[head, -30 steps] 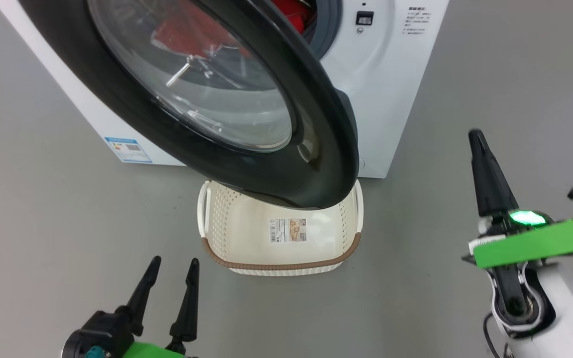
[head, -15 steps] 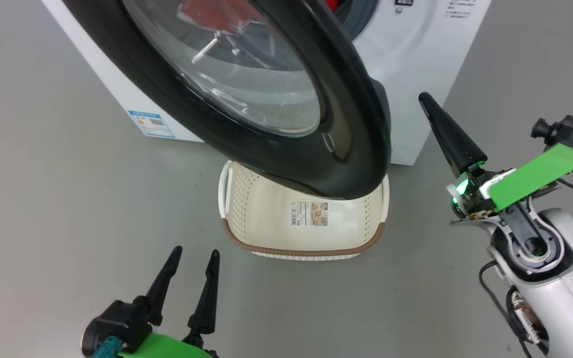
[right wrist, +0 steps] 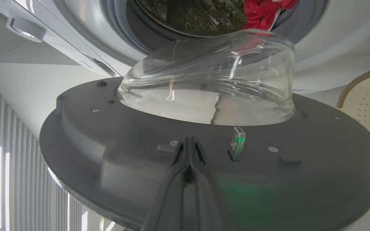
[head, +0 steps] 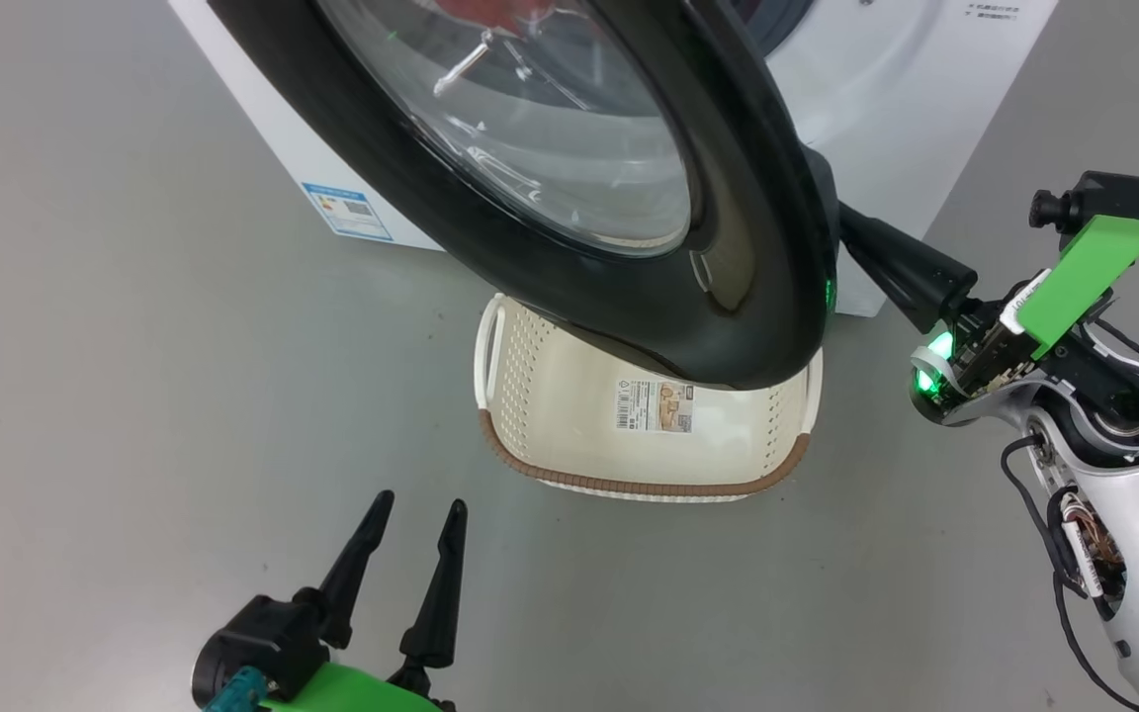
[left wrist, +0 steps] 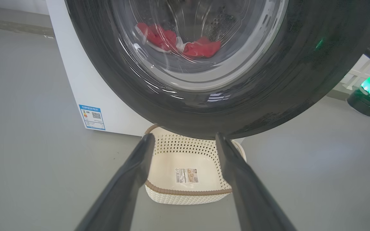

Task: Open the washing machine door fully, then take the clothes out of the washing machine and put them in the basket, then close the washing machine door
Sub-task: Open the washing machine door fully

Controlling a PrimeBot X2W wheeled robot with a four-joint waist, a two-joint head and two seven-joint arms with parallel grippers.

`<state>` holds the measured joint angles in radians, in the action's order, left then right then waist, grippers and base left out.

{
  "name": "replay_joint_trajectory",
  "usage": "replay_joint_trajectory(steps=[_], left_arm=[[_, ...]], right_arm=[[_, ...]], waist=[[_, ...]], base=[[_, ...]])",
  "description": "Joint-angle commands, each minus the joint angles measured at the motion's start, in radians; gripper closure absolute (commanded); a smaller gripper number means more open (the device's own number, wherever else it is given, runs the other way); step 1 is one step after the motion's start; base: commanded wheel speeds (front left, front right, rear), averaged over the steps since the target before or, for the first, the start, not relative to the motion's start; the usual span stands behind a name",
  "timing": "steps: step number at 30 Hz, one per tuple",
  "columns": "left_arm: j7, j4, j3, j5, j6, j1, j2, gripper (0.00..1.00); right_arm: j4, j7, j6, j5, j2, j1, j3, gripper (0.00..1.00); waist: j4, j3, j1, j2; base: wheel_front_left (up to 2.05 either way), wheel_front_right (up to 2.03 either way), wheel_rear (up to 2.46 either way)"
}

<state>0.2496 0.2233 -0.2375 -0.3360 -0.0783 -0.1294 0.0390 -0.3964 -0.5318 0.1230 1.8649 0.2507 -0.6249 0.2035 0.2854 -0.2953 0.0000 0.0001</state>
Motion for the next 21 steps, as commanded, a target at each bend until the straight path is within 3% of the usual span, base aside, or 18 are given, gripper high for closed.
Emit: replay_joint_trajectory(steps=[1, 21], left_arm=[[0.012, -0.025, 0.026, -0.007, 0.009, -0.027, 0.011, 0.00], [0.012, -0.017, 0.025, -0.008, 0.022, 0.012, 0.011, 0.00]], right_arm=[[0.016, -0.017, 0.008, 0.001, -0.008, -0.019, 0.008, 1.00], [0.005, -0.176, 0.008, -0.098, -0.116, 0.075, 0.004, 1.00]], waist=[[0.006, -0.001, 0.0000, -0.0001], [0.064, 0.089, 0.0000, -0.0001]], base=[[0.00, 0.00, 0.00], [0.00, 0.00, 0.00]])
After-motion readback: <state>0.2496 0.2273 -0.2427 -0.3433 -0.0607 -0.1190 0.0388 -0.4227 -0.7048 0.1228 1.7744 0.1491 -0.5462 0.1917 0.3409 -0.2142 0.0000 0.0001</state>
